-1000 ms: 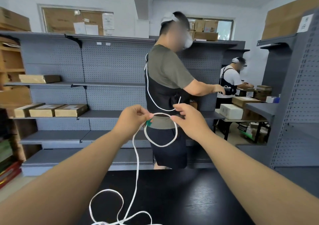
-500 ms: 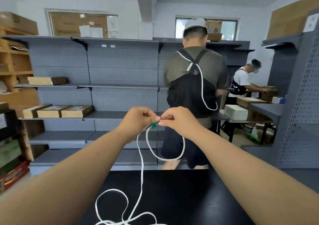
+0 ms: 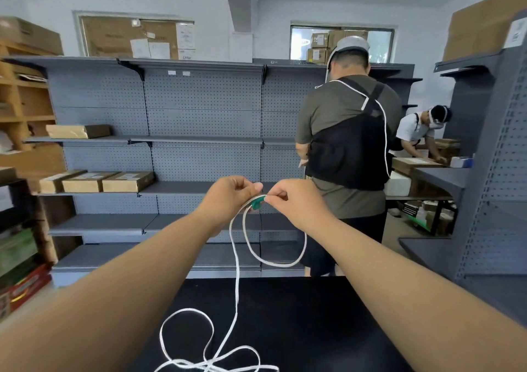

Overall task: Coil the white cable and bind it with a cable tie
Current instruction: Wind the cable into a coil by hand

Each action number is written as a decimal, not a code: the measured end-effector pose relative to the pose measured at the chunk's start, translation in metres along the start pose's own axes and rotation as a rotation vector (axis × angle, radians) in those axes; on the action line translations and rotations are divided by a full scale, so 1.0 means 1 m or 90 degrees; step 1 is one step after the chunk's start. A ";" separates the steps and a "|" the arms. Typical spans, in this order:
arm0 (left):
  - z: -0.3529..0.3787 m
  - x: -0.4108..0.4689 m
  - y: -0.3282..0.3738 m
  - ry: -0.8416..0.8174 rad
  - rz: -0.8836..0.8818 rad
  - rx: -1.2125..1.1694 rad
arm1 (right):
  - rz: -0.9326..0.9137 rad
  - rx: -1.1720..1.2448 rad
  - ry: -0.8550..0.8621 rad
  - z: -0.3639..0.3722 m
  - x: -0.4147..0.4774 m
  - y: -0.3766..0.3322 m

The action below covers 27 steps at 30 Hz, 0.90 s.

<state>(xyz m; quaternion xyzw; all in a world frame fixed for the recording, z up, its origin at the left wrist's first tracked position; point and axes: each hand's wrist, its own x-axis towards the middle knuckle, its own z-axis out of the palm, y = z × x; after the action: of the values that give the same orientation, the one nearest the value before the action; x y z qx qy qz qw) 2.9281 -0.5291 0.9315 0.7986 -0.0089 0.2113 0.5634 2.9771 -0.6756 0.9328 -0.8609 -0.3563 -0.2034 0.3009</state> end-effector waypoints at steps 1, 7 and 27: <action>0.000 -0.001 0.000 -0.009 -0.003 -0.002 | 0.002 -0.009 0.017 0.000 0.000 0.001; -0.002 0.001 -0.005 -0.043 -0.030 0.011 | 0.043 -0.053 0.158 0.000 0.000 0.014; 0.017 0.005 -0.003 0.040 0.224 0.685 | -0.043 -0.182 0.048 0.011 -0.012 0.015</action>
<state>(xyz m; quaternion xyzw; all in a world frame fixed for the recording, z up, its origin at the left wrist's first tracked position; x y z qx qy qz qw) 2.9389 -0.5418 0.9256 0.9530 -0.0162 0.3006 0.0333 2.9821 -0.6828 0.9127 -0.8742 -0.3411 -0.2944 0.1812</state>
